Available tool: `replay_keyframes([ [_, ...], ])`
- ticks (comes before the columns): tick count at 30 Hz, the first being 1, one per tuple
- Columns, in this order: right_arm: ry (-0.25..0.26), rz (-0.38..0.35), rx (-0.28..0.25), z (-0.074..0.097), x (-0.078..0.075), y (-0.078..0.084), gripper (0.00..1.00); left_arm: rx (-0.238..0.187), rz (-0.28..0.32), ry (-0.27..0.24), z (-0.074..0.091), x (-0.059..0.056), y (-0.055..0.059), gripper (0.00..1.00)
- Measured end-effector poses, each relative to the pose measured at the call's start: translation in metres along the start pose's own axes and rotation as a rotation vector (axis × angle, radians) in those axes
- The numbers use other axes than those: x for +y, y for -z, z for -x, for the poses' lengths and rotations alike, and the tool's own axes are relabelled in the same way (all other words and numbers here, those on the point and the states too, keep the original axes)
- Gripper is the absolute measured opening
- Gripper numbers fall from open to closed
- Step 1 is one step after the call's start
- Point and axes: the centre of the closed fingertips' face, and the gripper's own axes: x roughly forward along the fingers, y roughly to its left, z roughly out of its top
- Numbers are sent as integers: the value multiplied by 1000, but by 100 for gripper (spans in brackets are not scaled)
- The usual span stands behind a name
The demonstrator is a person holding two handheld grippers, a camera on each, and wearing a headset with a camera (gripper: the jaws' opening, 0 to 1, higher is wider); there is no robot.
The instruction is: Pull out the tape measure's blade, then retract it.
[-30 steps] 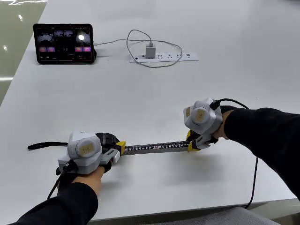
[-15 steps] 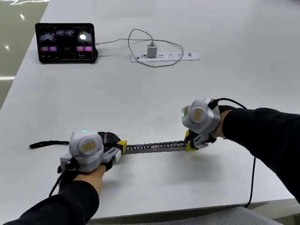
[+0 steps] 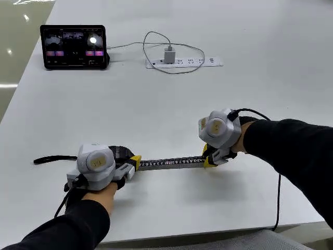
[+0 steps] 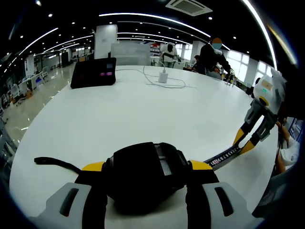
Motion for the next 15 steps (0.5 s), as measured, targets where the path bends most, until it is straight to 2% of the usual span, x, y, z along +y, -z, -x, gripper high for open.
replay_keyframes([
  [15,3,-1,-2,-3,-2,-7,10,1,-1,0,0,0,0,63],
])
